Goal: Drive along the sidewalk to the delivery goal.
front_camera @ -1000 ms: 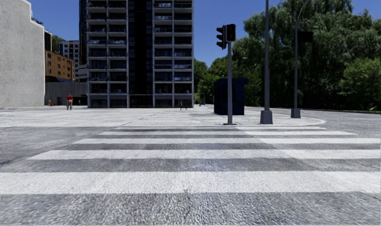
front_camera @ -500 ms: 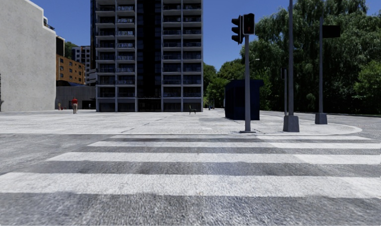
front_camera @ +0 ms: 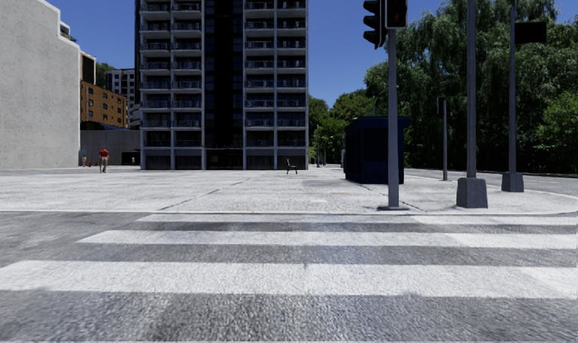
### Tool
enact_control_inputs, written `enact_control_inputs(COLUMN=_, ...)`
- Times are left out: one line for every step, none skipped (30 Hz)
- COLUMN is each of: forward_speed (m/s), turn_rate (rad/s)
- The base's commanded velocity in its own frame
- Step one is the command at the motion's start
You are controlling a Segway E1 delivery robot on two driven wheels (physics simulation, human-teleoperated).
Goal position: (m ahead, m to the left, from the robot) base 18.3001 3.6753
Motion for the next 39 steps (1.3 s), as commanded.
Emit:
enact_control_inputs(forward_speed=2.0, turn_rate=0.0)
enact_control_inputs(forward_speed=2.0, turn_rate=0.0)
enact_control_inputs(forward_speed=2.0, turn_rate=0.0)
enact_control_inputs(forward_speed=2.0, turn_rate=0.0)
enact_control_inputs(forward_speed=2.0, turn_rate=0.0)
enact_control_inputs(forward_speed=2.0, turn_rate=0.0)
enact_control_inputs(forward_speed=2.0, turn_rate=0.0)
enact_control_inputs(forward_speed=2.0, turn_rate=0.0)
enact_control_inputs(forward_speed=2.0, turn_rate=0.0)
enact_control_inputs(forward_speed=2.0, turn_rate=0.0)
enact_control_inputs(forward_speed=2.0, turn_rate=0.0)
enact_control_inputs(forward_speed=2.0, turn_rate=0.0)
enact_control_inputs(forward_speed=2.0, turn_rate=0.0)
enact_control_inputs(forward_speed=2.0, turn_rate=0.0)
enact_control_inputs(forward_speed=2.0, turn_rate=0.0)
enact_control_inputs(forward_speed=2.0, turn_rate=0.0)
enact_control_inputs(forward_speed=2.0, turn_rate=0.0)
enact_control_inputs(forward_speed=2.0, turn_rate=0.0)
enact_control_inputs(forward_speed=2.0, turn_rate=0.0)
enact_control_inputs(forward_speed=2.0, turn_rate=0.0)
enact_control_inputs(forward_speed=2.0, turn_rate=0.0)
enact_control_inputs(forward_speed=2.0, turn_rate=0.0)
enact_control_inputs(forward_speed=2.0, turn_rate=0.0)
enact_control_inputs(forward_speed=2.0, turn_rate=0.0)
enact_control_inputs(forward_speed=2.0, turn_rate=0.0)
enact_control_inputs(forward_speed=2.0, turn_rate=0.0)
enact_control_inputs(forward_speed=2.0, turn_rate=0.0)
enact_control_inputs(forward_speed=2.0, turn_rate=0.0)
enact_control_inputs(forward_speed=2.0, turn_rate=0.0)
enact_control_inputs(forward_speed=2.0, turn_rate=0.0)
enact_control_inputs(forward_speed=2.0, turn_rate=0.0)
enact_control_inputs(forward_speed=2.0, turn_rate=0.0)
enact_control_inputs(forward_speed=2.0, turn_rate=0.0)
enact_control_inputs(forward_speed=2.0, turn_rate=0.0)
enact_control_inputs(forward_speed=2.0, turn_rate=0.0)
enact_control_inputs(forward_speed=2.0, turn_rate=0.0)
enact_control_inputs(forward_speed=2.0, turn_rate=0.0)
enact_control_inputs(forward_speed=2.0, turn_rate=0.0)
enact_control_inputs(forward_speed=2.0, turn_rate=0.0)
